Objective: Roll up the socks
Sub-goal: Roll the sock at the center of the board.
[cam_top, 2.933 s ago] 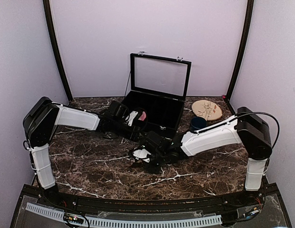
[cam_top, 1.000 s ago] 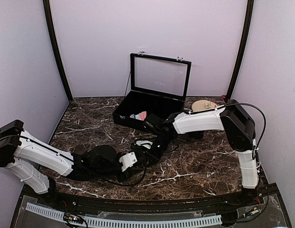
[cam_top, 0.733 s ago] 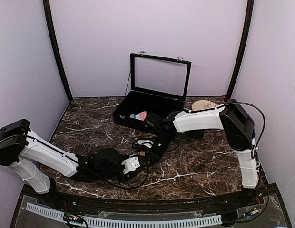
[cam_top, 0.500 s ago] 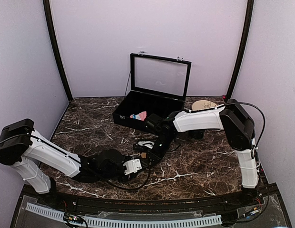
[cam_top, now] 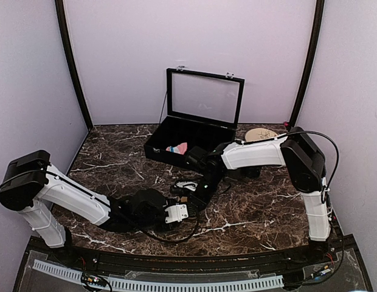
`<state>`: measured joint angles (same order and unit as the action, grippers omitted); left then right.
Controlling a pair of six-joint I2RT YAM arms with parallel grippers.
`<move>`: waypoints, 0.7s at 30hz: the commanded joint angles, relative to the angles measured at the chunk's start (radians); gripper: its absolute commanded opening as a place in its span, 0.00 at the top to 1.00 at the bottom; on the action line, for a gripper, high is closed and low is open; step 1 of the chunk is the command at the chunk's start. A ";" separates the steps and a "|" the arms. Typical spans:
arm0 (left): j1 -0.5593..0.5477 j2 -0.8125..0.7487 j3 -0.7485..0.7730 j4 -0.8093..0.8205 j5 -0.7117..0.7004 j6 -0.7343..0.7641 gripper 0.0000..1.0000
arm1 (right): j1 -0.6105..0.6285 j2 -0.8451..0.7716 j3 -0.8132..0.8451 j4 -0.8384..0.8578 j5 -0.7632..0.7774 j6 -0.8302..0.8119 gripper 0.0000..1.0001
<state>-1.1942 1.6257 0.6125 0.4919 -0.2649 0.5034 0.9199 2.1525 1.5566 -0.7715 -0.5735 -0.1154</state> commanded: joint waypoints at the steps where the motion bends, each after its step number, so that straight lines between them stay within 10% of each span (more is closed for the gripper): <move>1: -0.002 0.001 0.010 -0.041 0.024 0.017 0.54 | -0.009 -0.005 -0.019 -0.024 -0.023 -0.013 0.92; 21: -0.002 0.015 -0.005 -0.053 0.087 0.036 0.59 | -0.022 -0.042 -0.113 0.014 -0.060 0.016 0.92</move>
<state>-1.1942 1.6413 0.6121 0.4618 -0.2153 0.5236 0.9066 2.1307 1.4727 -0.7425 -0.6456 -0.1104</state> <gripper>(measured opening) 0.408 0.079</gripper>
